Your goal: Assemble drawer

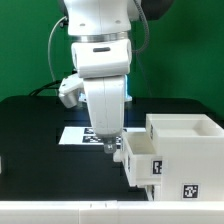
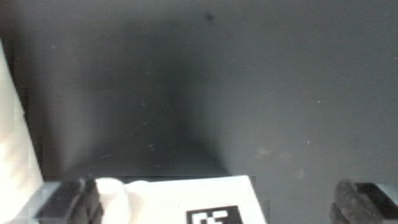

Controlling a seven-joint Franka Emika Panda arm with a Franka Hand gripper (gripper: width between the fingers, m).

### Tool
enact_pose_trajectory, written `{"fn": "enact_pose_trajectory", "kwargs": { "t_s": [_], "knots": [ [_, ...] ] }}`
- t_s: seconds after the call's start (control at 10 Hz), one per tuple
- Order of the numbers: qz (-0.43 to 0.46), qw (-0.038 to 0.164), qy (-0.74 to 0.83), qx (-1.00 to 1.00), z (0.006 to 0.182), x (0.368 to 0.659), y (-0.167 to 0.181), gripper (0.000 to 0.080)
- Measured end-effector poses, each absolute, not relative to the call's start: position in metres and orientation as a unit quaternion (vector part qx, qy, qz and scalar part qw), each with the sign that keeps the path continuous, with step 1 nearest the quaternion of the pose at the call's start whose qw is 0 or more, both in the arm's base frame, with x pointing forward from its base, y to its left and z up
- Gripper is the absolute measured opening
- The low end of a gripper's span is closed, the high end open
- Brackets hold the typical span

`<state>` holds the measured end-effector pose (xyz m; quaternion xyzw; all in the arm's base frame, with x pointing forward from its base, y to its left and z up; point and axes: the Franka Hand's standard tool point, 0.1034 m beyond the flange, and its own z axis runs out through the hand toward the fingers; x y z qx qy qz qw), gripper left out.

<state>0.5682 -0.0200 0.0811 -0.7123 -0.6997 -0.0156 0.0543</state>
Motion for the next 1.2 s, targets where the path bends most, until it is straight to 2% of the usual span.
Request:
{"fn": "enact_pose_trajectory", "kwargs": {
  "t_s": [0.6,0.8,1.2],
  "knots": [
    [-0.015,0.054,-0.699,-0.713,0.080,0.568,-0.029,0.0648],
    [-0.013,0.058,-0.701,-0.711,0.074,0.565,-0.035,0.0648],
    [-0.013,0.060,-0.690,-0.721,0.073,0.563,-0.008,0.0648]
  ]
}}
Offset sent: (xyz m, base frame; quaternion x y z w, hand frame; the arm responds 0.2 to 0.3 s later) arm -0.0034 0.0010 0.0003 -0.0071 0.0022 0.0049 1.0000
